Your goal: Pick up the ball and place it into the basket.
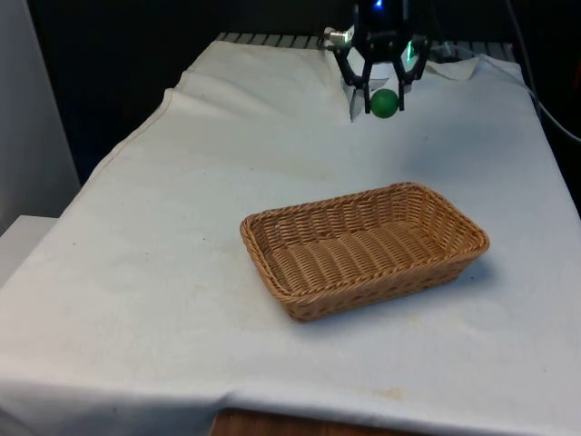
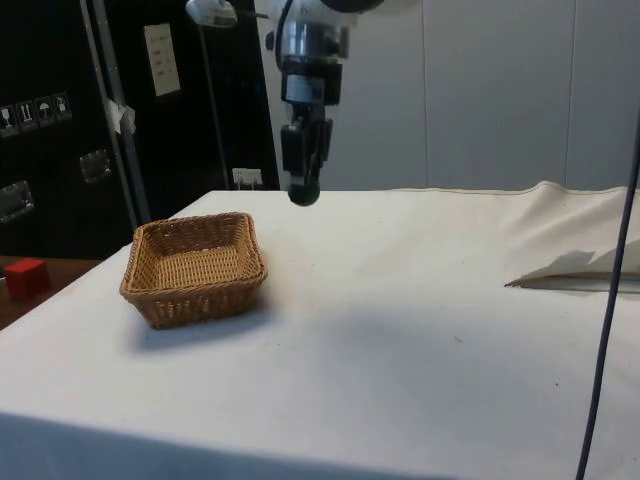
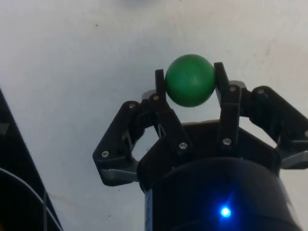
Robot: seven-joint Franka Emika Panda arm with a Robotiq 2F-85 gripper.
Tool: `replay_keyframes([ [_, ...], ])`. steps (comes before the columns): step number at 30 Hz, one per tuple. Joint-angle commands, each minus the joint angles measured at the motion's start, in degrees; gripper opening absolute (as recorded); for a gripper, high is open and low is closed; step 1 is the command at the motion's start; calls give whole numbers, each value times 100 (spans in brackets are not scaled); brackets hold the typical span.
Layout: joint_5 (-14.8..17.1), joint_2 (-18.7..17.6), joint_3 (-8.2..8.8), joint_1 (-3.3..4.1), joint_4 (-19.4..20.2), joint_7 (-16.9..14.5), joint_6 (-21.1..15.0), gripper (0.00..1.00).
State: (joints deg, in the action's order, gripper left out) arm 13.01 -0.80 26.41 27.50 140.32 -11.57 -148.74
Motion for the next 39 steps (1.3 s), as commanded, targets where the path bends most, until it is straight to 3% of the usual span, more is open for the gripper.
replay_keyframes([
  [1, -109, -69, -34, 17, -138, 160, 115, 0],
  [3, 0, -11, -52, 6, -103, 52, 97, 0],
  [6, -103, -115, -138, 17, -384, 269, 332, 0],
  [11, -86, -201, -229, 23, -630, 355, 527, 0],
  [12, 0, -143, -235, 11, -561, 252, 470, 0],
  [15, -74, -321, -292, 29, -831, 413, 653, 0],
  [30, 63, -1066, -487, 11, -1816, 533, 1031, 0],
  [38, 252, -1564, -539, -17, -2338, 493, 1129, 0],
  [39, 155, -1507, -498, 11, -2280, 539, 1077, 0],
])
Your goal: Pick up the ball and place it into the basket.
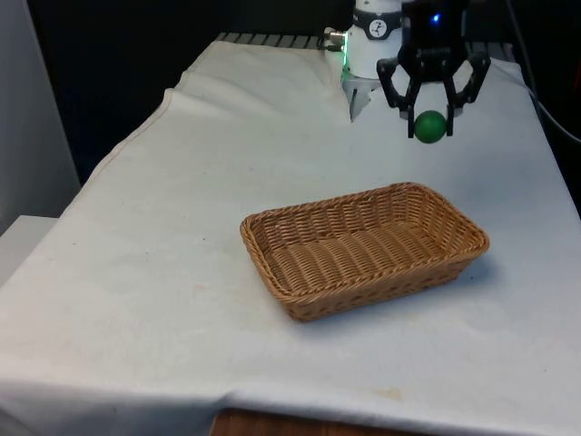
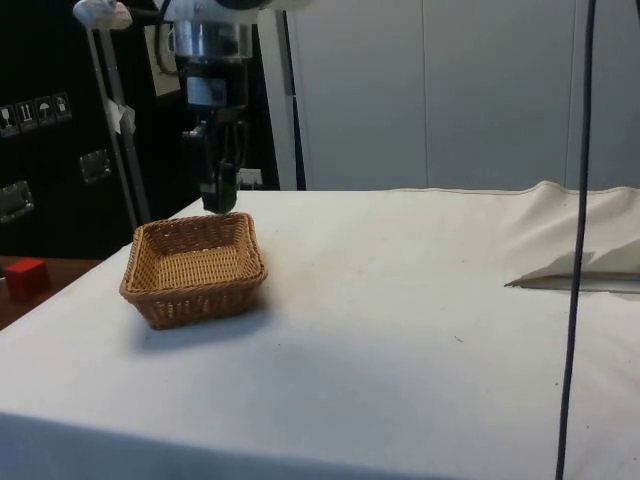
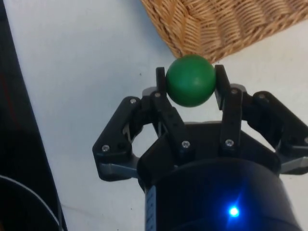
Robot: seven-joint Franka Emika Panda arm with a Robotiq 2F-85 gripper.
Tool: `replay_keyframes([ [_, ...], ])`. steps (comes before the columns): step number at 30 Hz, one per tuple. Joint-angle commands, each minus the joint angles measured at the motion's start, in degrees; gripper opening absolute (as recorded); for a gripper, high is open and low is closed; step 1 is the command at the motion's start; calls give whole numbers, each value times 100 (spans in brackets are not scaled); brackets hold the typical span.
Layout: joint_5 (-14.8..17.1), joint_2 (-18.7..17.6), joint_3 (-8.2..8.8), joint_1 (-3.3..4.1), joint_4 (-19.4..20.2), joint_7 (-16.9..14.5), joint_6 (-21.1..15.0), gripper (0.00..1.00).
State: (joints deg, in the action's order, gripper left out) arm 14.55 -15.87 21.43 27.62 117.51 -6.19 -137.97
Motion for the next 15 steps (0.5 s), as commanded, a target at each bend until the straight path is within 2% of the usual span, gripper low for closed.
replay_keyframes([
  [1, 132, -132, -46, -34, -120, -63, 52, 0],
  [6, 384, -567, -52, -86, -464, -218, 74, 0],
  [7, 298, -516, 0, -29, -401, -155, 0, 0],
  [8, 435, -636, -52, -92, -521, -252, 69, 0],
  [14, 814, -1117, -46, -155, -911, -470, 63, 0],
  [15, 739, -1089, 11, -92, -859, -418, 11, 0],
])
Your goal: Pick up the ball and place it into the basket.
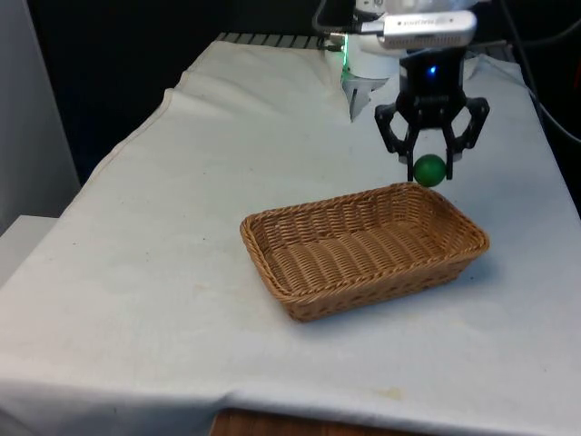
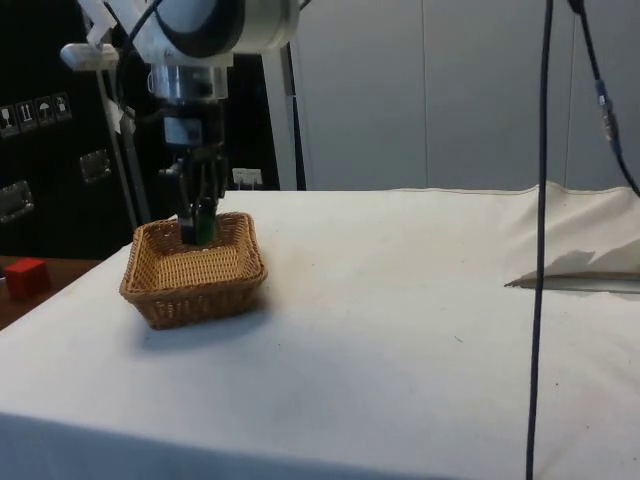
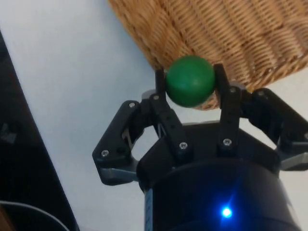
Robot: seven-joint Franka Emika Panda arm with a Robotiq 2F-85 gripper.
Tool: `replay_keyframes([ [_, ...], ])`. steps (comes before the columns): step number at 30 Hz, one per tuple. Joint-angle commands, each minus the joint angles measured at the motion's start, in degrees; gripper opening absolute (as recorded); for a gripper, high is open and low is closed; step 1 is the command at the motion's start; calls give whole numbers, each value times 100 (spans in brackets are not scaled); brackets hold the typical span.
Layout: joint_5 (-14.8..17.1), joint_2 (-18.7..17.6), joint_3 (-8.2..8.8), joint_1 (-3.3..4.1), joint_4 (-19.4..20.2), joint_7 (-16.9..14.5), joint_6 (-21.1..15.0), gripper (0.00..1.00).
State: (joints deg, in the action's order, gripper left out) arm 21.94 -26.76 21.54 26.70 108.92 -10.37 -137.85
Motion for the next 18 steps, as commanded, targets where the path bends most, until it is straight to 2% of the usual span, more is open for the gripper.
replay_keyframes([
  [1, 120, -86, -57, -74, -103, -86, 57, 0],
  [6, 332, -407, -17, -115, -395, -235, 57, 0],
  [8, 344, -504, -17, -126, -481, -241, 52, 0],
  [9, 309, -481, 17, -92, -435, -218, 11, 0],
  [10, 350, -556, -17, -132, -521, -235, 46, 0],
  [16, 350, -837, 0, -155, -791, -223, 34, 0],
  [17, 321, -791, 17, -126, -733, -218, 11, 0],
  [18, 344, -865, 0, -155, -819, -223, 34, 0],
])
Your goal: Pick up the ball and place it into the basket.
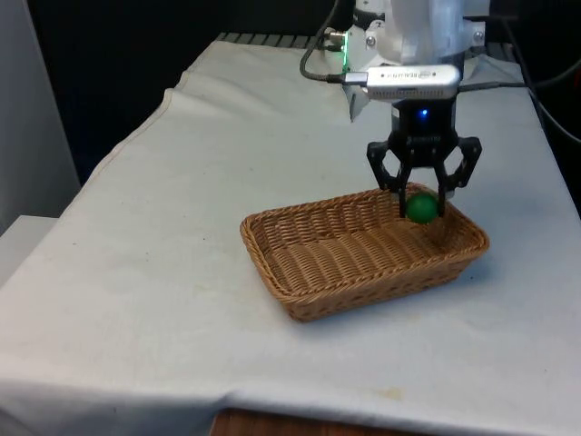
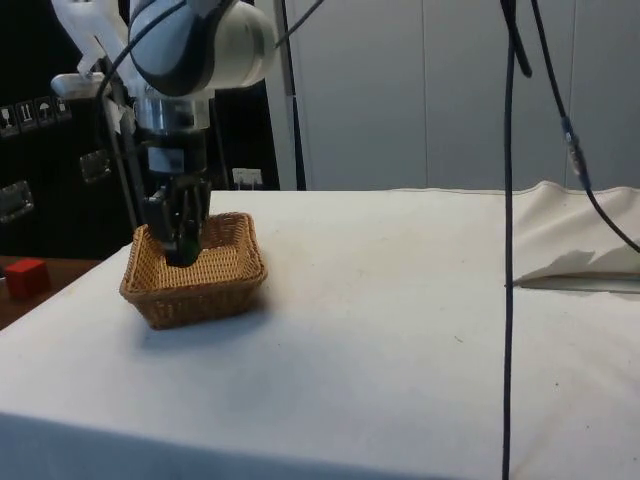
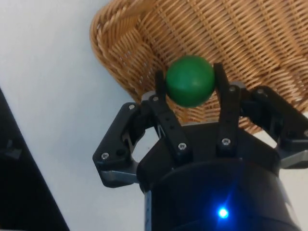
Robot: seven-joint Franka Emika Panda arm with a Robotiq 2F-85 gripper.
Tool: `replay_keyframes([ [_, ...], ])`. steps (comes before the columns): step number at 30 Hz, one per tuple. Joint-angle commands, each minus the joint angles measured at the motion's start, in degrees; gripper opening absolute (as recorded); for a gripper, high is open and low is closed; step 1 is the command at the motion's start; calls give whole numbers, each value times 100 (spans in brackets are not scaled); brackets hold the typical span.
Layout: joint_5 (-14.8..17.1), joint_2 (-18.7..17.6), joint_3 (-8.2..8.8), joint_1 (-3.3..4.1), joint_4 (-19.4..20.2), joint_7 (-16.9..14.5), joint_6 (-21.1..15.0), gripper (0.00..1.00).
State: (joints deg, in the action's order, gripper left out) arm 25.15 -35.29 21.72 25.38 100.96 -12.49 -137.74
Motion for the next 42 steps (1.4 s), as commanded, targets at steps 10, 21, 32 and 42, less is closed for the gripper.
replay_keyframes([
  [10, 138, -407, -63, -63, -218, -52, -120, 0],
  [21, 195, -470, -40, -63, -321, -74, -69, 34],
  [32, 195, -470, -34, -69, -338, -74, -52, 100],
  [42, 97, -92, 126, 11, -115, -57, 115, 100],
])
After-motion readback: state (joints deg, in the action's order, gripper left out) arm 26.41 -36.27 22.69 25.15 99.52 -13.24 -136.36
